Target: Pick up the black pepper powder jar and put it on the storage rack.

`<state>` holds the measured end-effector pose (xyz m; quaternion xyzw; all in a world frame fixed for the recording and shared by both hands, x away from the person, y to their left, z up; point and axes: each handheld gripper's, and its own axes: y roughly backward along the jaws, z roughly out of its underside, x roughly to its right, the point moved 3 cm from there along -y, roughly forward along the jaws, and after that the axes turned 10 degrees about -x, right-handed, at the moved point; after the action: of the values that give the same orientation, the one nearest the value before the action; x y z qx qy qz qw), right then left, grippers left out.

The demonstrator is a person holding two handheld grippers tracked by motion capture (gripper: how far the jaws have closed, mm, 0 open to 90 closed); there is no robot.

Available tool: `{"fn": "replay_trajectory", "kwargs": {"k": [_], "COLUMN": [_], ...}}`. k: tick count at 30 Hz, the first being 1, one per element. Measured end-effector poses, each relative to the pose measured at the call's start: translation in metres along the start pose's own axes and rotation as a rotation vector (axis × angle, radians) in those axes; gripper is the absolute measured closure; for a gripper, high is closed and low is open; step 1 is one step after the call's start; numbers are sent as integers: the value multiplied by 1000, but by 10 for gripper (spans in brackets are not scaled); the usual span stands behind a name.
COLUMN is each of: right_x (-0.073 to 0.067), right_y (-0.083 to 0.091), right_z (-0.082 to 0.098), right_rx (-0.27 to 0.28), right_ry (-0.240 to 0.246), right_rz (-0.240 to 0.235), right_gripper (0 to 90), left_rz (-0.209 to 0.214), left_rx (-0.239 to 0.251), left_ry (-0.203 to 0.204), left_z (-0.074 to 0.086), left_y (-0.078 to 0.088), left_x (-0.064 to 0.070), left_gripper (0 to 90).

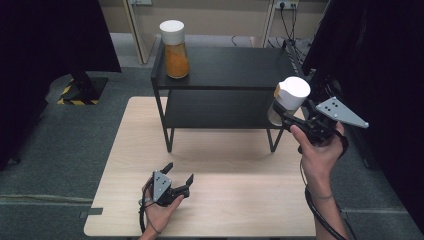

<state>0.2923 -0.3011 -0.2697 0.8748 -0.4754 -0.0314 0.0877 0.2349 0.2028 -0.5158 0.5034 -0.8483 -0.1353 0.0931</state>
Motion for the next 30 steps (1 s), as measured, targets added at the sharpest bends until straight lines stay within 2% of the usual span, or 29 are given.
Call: {"fn": "replay_trajectory", "kwargs": {"k": [30], "right_x": [3], "right_y": [-14], "right_z": [-37], "right_rx": [41], "right_ry": [-35], "right_rz": [16], "right_gripper": [309], "left_rz": [1], "left_rx": [-1], "left_ry": [-4], "left_z": [0], "left_y": [0], "left_x": [0], "left_gripper": [132]}}
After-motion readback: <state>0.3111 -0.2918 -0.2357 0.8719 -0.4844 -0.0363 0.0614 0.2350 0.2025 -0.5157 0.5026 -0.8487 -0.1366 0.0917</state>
